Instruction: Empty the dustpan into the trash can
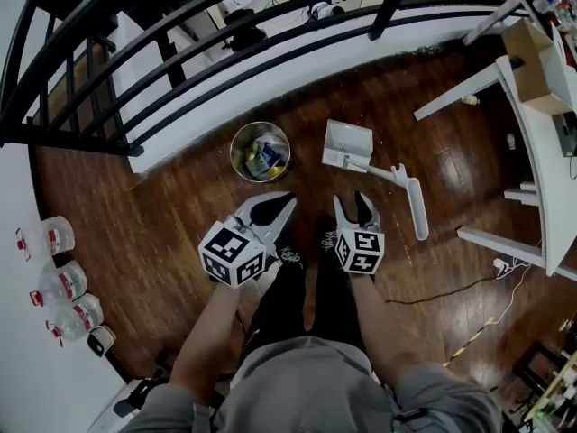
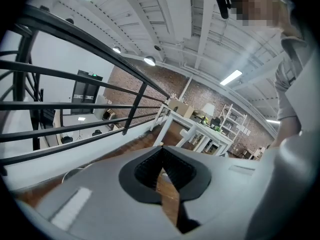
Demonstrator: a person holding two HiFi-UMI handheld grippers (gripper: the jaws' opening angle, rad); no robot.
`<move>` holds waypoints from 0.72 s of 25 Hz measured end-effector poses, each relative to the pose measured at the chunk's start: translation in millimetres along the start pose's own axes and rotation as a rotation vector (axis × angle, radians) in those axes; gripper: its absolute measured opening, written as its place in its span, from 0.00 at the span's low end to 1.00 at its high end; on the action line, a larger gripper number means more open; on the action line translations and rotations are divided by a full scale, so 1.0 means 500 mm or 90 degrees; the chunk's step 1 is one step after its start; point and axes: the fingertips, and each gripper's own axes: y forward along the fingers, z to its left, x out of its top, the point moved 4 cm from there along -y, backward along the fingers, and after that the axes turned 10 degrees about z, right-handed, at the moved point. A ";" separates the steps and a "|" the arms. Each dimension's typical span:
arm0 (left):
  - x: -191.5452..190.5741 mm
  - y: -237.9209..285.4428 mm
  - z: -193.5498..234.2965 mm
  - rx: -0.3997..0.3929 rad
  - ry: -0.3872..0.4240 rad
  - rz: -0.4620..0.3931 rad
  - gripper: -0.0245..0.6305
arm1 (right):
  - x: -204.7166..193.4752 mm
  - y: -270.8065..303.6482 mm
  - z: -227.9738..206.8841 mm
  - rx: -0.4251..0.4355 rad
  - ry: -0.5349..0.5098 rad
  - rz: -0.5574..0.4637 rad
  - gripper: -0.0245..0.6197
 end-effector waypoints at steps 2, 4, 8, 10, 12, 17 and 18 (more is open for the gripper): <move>0.020 -0.029 -0.002 0.012 -0.009 -0.010 0.05 | 0.045 -0.026 0.073 0.059 -0.042 -0.005 0.31; 0.048 -0.057 -0.002 0.023 -0.017 -0.025 0.05 | 0.115 -0.057 0.131 0.108 -0.072 -0.028 0.23; 0.127 -0.105 -0.001 0.055 -0.016 -0.083 0.05 | 0.307 -0.118 0.202 0.175 -0.143 -0.124 0.09; 0.166 -0.132 -0.009 0.069 -0.012 -0.110 0.05 | 0.389 -0.156 0.233 0.205 -0.176 -0.160 0.04; 0.207 -0.158 -0.017 0.082 -0.006 -0.137 0.05 | 0.461 -0.192 0.268 0.236 -0.213 -0.185 0.04; 0.319 -0.221 -0.046 0.101 0.024 -0.192 0.05 | 0.602 -0.289 0.359 0.308 -0.293 -0.243 0.04; 0.340 -0.233 -0.055 0.106 0.034 -0.197 0.05 | 0.622 -0.308 0.373 0.324 -0.301 -0.253 0.04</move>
